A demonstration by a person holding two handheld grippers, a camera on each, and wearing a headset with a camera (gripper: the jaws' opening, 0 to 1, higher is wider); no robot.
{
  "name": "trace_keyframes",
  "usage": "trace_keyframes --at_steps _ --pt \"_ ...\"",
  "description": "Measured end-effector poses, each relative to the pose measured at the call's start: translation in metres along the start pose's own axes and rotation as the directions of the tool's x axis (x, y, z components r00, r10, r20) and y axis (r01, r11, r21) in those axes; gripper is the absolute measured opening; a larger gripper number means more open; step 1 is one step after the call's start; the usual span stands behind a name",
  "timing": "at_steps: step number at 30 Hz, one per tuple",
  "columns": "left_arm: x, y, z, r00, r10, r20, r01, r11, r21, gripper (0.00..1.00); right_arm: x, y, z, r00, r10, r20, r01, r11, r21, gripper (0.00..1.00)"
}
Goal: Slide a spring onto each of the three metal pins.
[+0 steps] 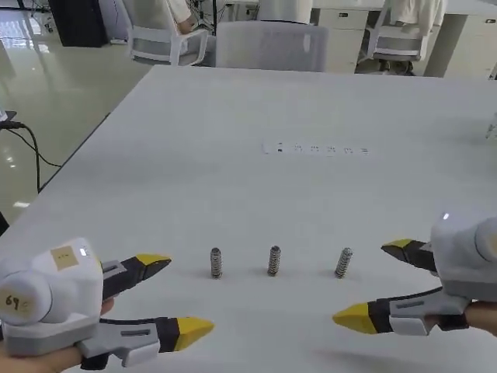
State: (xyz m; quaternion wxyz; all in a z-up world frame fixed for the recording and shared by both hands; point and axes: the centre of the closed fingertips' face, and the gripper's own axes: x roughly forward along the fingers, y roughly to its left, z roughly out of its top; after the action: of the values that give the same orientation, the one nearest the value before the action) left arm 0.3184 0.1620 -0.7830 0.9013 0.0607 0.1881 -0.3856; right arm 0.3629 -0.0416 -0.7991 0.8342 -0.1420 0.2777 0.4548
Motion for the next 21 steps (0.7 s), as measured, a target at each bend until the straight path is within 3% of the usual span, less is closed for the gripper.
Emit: trace_keyframes --at_steps 10,21 --pt "0.000 0.001 -0.003 0.9999 0.013 0.000 -0.013 1.000 -0.015 0.71 -0.005 0.003 0.003 0.9973 -0.040 0.062 0.039 0.999 0.025 0.95" --pt "0.001 -0.001 -0.004 0.9998 0.020 -0.001 -0.020 0.999 -0.025 0.73 -0.013 -0.002 0.000 0.9903 -0.056 0.127 0.058 0.998 -0.008 0.96"
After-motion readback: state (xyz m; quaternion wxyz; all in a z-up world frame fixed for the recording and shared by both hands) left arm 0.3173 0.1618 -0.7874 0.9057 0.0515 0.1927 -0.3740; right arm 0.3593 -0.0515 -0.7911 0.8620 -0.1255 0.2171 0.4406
